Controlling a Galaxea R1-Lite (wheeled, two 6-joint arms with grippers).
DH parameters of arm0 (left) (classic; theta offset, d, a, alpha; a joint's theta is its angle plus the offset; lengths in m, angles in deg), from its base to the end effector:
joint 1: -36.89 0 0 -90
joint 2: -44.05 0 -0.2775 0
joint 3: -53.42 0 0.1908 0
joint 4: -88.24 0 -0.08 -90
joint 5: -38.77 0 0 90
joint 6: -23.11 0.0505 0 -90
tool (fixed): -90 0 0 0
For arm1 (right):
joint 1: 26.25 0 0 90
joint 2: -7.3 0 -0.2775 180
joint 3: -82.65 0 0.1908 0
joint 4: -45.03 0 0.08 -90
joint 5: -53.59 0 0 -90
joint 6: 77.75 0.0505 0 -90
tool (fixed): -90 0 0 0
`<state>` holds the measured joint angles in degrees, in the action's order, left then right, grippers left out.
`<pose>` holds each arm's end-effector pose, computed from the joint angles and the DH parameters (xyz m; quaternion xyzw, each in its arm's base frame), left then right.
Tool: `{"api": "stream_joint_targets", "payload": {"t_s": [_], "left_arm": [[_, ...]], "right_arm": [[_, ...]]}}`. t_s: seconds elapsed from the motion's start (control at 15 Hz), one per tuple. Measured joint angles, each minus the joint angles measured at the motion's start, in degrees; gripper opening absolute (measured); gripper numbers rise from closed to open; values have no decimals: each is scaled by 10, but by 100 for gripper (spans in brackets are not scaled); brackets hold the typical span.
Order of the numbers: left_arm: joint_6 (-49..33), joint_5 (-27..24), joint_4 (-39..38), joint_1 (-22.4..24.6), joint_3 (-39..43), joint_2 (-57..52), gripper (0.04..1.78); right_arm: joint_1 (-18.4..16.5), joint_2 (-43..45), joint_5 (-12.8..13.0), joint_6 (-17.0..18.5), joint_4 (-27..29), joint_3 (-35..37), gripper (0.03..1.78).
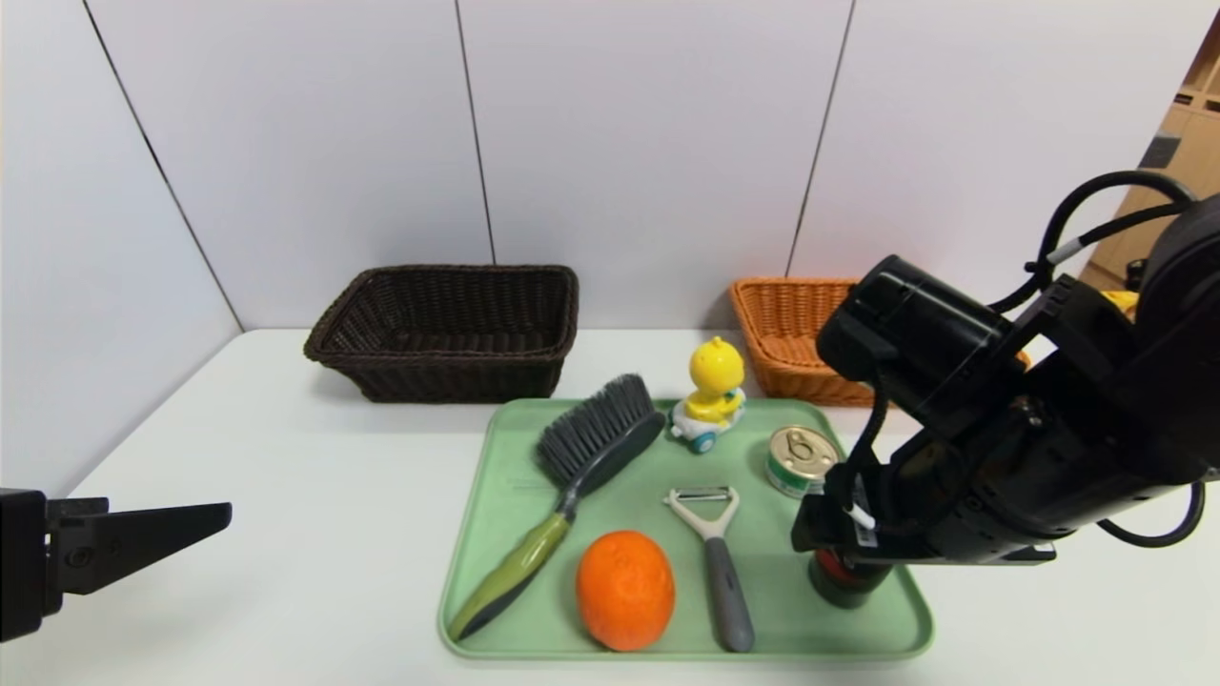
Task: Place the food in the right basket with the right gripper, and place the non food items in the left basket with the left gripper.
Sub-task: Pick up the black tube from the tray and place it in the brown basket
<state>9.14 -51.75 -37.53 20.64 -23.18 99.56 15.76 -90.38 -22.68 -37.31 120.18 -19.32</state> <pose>0.1248 -0.0369 0.2260 -0.0766 0.2974 -0.1044 0.9459 0.2084 0.1716 0.1674 0.0188 0.5497 0.0097 0.8351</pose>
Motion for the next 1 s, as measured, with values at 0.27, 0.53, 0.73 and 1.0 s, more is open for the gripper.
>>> {"api": "stream_joint_targets", "payload": {"t_s": [0.27, 0.53, 0.73, 1.0], "left_arm": [[1, -2, -1, 0, 14, -8, 169], [1, -4, -1, -1, 29, -17, 169], [0, -15, -2, -1, 37, -23, 169], [0, -20, -1, -1, 40, -32, 169]], "right_arm": [[-1, -30, 5, 3, -22, -2, 171], [0, -39, 8, 2, -23, -9, 171], [-2, -44, 10, 3, -23, -9, 171], [-5, -46, 21, 3, -23, -6, 171]]}}
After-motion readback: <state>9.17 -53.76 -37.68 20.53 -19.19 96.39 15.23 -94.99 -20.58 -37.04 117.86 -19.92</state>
